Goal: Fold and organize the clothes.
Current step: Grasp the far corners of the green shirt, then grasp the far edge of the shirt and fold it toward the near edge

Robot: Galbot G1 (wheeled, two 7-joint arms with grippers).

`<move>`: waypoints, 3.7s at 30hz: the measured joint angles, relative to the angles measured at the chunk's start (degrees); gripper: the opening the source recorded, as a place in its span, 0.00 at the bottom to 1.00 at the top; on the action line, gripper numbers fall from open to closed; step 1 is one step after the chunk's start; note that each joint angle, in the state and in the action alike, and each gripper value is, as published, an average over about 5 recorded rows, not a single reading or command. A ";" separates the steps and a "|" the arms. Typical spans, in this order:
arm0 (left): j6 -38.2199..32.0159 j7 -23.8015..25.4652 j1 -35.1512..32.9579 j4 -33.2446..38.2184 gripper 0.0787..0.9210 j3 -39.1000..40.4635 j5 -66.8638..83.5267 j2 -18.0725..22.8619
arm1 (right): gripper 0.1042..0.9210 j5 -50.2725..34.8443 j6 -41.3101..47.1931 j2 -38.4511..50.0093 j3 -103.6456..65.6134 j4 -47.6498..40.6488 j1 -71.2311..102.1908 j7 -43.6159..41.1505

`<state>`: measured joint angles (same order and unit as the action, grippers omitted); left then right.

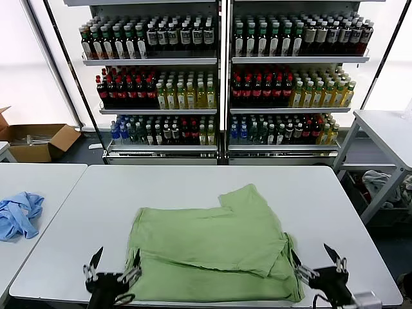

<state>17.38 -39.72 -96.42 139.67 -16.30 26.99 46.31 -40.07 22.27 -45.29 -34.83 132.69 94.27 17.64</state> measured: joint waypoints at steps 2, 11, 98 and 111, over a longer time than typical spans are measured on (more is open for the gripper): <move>0.71 2.50 3.87 -1.77 0.88 0.00 2.38 0.00 | 0.88 -1.65 1.39 0.24 2.38 -3.32 -6.33 -1.47; 5.90 11.98 19.28 -11.45 0.88 0.97 12.28 0.06 | 0.88 -4.56 6.67 -2.74 16.97 -20.68 -33.56 -5.74; 7.90 27.89 34.34 -34.12 0.00 3.27 13.47 0.95 | 0.00 2.80 5.39 -8.35 29.02 -39.85 -50.86 -18.30; 5.87 22.17 21.88 -21.72 0.00 -0.38 9.02 -3.29 | 0.00 2.89 2.04 -0.01 21.29 -19.39 -34.09 -17.60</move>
<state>23.24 -17.55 -74.54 117.95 -16.68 36.02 43.02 -37.19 24.31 -45.31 -13.55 113.30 60.18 0.04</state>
